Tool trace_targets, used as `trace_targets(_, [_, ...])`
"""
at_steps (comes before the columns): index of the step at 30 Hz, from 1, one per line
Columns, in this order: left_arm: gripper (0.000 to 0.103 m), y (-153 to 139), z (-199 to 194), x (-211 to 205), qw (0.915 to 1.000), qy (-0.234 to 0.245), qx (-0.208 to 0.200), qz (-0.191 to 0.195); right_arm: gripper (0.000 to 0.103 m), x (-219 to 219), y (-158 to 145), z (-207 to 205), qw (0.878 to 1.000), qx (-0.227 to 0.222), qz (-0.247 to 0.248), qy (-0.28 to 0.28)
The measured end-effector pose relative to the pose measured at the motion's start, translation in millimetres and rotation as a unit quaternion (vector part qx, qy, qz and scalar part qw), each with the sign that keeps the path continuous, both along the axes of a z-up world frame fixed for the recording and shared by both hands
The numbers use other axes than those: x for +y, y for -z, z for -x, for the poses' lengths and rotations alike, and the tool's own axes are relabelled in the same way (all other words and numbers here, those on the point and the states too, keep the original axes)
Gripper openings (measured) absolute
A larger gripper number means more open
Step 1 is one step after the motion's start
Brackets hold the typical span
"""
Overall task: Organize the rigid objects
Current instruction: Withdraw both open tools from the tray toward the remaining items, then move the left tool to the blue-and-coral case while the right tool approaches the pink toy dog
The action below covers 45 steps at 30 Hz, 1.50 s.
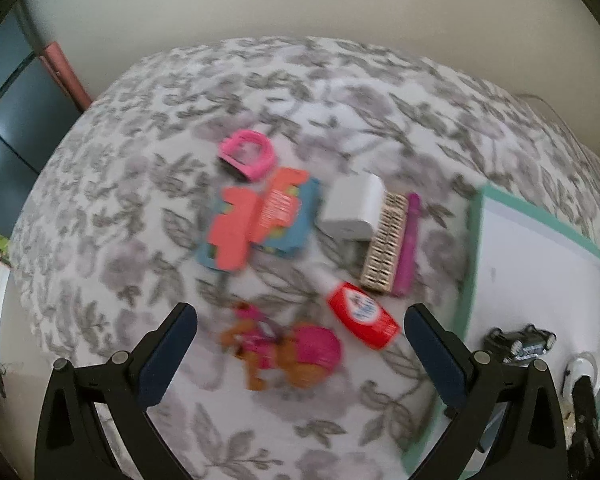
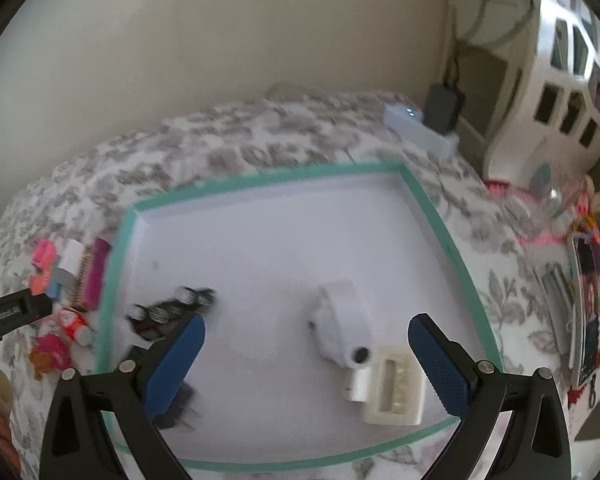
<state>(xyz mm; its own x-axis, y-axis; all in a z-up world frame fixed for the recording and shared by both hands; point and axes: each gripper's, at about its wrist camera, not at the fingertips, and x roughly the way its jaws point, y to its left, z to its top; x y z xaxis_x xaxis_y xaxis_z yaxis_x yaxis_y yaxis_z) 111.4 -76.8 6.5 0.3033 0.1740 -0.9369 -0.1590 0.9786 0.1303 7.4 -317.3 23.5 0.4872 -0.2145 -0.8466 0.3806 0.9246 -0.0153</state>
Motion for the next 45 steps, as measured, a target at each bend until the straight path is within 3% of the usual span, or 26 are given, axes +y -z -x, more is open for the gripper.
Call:
trace_targets(7, [0.103, -7.2, -3.7, 49.7, 0.9989, -0.046, 0.0, -0.007, 0.103, 64.4, -12.3, -16.8, 0.996, -0.024, 0.003, -0.086])
trace_targets(18, [0.103, -4.6, -4.2, 120.4, 0.9939, -0.109, 0.014, -0.009, 0.103, 156.8, 7.1, -41.3, 0.982, -0.009, -0.032, -0.184])
trace_targets(35, [0.103, 29.6, -8.3, 141.8, 0.9885, -0.13, 0.073, 0.021, 0.102, 213.7, 43.4, -52.3, 0.966, 0.033, -0.064, -0.247])
trace_targets(45, [0.103, 32.0, -15.3, 167.3, 0.986, -0.15, 0.07, 0.021, 0.101, 235.1, 67.0, -60.0, 0.962, 0.056, -0.063, -0.261])
